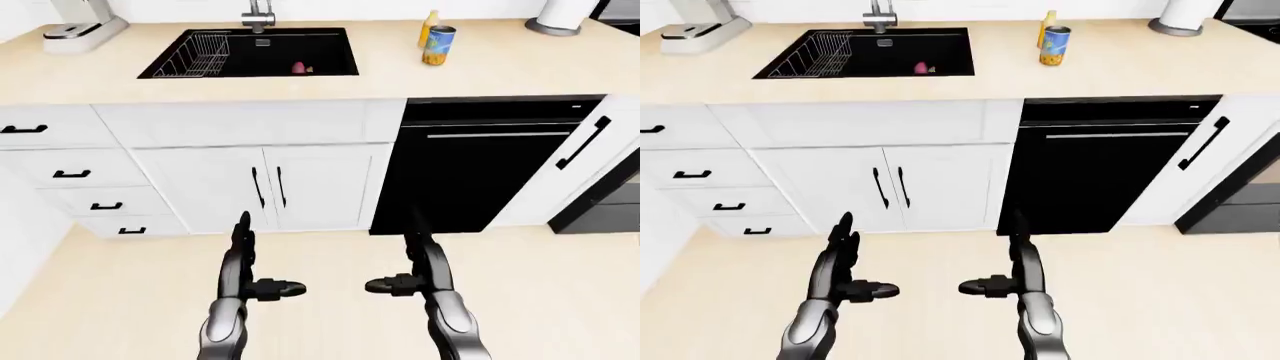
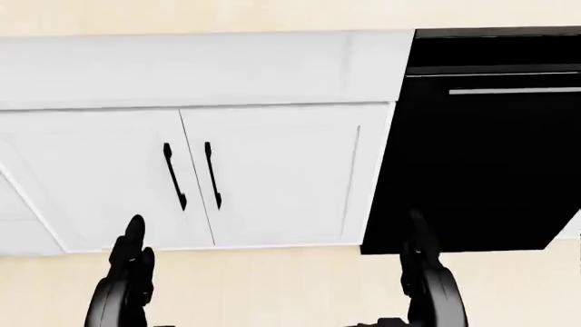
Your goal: Turn the sink spout to the right.
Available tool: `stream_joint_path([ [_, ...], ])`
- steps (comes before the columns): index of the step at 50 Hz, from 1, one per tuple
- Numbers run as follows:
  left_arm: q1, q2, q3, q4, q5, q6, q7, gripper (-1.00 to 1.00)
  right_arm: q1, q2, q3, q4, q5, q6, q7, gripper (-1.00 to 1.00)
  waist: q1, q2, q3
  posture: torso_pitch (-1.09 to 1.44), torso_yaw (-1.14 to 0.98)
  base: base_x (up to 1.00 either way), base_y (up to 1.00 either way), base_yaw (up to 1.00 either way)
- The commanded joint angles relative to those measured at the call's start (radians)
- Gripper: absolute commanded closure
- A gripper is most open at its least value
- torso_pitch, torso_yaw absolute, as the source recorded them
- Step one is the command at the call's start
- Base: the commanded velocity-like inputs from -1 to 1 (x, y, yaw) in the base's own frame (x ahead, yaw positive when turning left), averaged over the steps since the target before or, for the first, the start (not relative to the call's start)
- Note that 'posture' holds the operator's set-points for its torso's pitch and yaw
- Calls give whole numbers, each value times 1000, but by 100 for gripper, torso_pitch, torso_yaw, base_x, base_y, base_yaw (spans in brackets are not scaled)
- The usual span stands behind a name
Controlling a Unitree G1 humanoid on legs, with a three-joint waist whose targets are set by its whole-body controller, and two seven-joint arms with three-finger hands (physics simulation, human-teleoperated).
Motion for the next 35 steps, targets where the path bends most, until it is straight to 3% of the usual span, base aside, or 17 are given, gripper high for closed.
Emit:
stream_joint_path([
  [1, -11, 14, 16, -162, -15, -9, -6, -100, -26, 5, 19, -116, -6, -22, -2, -100, -2, -8, -1, 0, 0, 0, 0, 0],
  [3, -2, 13, 17, -194, -10, 7, -9, -100, -23, 9, 26, -134, -10, -9, -6, -100, 10, -1, -63, 0, 0, 0, 0, 0],
  [5, 11, 10, 18, -221, -10, 19, -12, -100, -21, 9, 28, -143, -12, -8, -8, -100, 8, -6, -19, 0, 0, 0, 0, 0],
  [7, 25, 7, 17, -234, -8, 17, -14, -100, -29, 7, 24, -120, -9, -23, -5, -100, 8, -5, -68, 0, 0, 0, 0, 0],
  [8, 26, 6, 18, -235, -8, 16, -14, -100, -33, 7, 24, -110, -11, -30, -7, -100, 9, -4, -73, 0, 0, 0, 0, 0],
  [22, 26, 2, 14, -243, -3, 21, -8, -100, -31, 0, 26, -117, -49, -31, -3, -100, 9, -1, -87, 0, 0, 0, 0, 0],
  [23, 25, 0, 11, -241, 0, 20, -7, -100, -30, 0, 26, -120, -50, -30, -1, -100, 7, 5, -104, 0, 0, 0, 18, 0],
  [25, 28, 1, 8, -246, 2, 21, -7, -100, -28, 0, 27, -125, -51, -30, 4, -100, 2, -20, -78, 0, 0, 0, 63, 0],
  [26, 28, 1, 8, -247, 2, 23, -7, -100, -28, 0, 28, -124, -56, -31, 3, -100, 3, -57, -60, 0, 0, 0, 100, 0],
  [27, 28, 1, 9, -251, 1, 26, -8, -100, -28, 0, 28, -123, -55, -33, 5, -100, -3, -66, -60, 0, 0, 0, 100, 0],
  [30, 26, 1, 8, -246, 4, 23, -7, -100, -32, 0, 26, -115, -62, -33, 3, -100, -7, -66, -59, 0, 0, 0, 100, 0],
  [35, 28, 1, 9, -229, 4, 5, -7, -100, -29, 1, 31, -112, -68, -37, 3, -100, -13, -27, -44, 0, 0, 0, 100, 0],
])
